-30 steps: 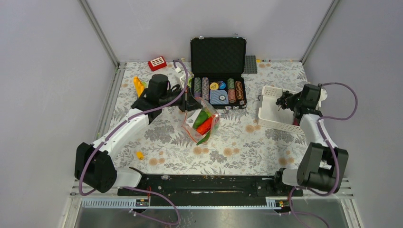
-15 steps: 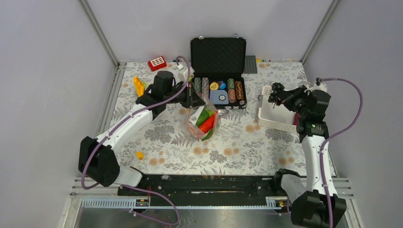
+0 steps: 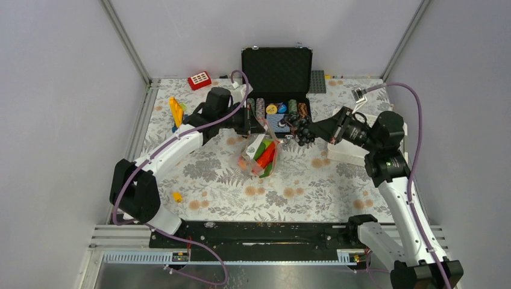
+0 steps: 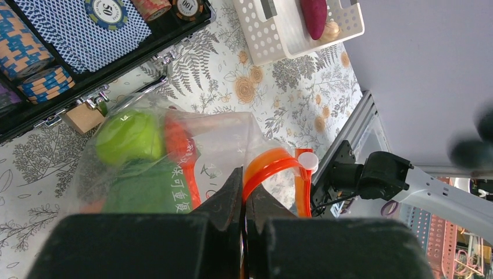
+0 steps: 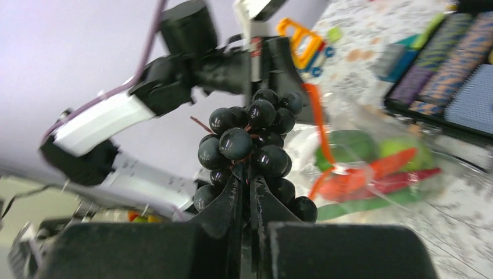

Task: Place the food in the zip-top bag and seal the zipper
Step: Place the fake fruit in the zipper food storage bag.

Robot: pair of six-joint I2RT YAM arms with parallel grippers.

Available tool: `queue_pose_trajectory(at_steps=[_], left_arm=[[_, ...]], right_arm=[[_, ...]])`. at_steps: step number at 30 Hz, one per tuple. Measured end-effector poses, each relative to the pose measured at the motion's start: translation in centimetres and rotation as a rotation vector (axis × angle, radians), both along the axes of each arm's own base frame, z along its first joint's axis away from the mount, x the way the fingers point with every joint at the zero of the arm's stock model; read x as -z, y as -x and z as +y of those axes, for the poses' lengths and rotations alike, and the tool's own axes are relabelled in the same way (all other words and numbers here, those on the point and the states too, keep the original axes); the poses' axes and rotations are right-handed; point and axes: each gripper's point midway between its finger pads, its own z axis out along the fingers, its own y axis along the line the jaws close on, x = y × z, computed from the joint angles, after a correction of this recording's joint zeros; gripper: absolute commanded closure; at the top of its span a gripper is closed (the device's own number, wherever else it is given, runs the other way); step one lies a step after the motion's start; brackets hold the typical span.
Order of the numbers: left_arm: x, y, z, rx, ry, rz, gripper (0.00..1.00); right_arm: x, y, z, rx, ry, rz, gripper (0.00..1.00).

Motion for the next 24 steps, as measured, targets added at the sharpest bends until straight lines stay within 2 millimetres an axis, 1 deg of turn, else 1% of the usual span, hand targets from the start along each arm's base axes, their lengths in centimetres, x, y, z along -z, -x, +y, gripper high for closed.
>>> queue_pose_trajectory(at_steps=[2, 6, 8, 10, 13, 16, 19, 23, 24], left_arm=[[-0.1, -0.1, -0.1, -0.004, 0.002, 0.006, 1.00], [-0.4, -0.2, -0.1, -0.010, 0.008, 0.008, 1.00], [-0.3, -0.2, -0.2, -0.011, 0.010, 0.014, 1.00], [-0.3, -0.1, -0.3, -0.009, 0.010, 0.015, 1.00], [-0.3, 0.0, -0.4, -0.006, 0.011, 0.017, 1.00], [-0.3, 0.1, -0.5, -0.004, 0.011, 0.018, 1.00], [-0.3, 0.2, -0.5, -0.003, 0.010, 0.018, 1.00], [-0.5, 0.4, -0.7, 0.001, 0.009, 0.013, 1.00], [-0.6, 0.5, -0.8, 0.001, 0.009, 0.010, 1.00]], right_arm=[[-1.1, 1.5, 1.5, -0.093, -0.021, -0.035, 1.00], [-2.2, 3.8, 3.4, -0.230, -0.050, -0.067, 1.00], [-2.3, 4.6, 4.4, -0.299, -0.059, -0.062, 1.00], [-1.8, 5.3, 5.5, -0.360, -0.060, -0.037, 1.00], [-0.5, 5.6, 6.9, -0.418, -0.036, 0.024, 1.00], [1.5, 5.3, 7.8, -0.428, 0.020, 0.107, 1.00], [3.7, 4.9, 7.8, -0.388, 0.076, 0.181, 1.00], [6.8, 4.3, 7.3, -0.286, 0.177, 0.295, 1.00], [7.2, 4.2, 7.3, -0.276, 0.194, 0.309, 1.00]])
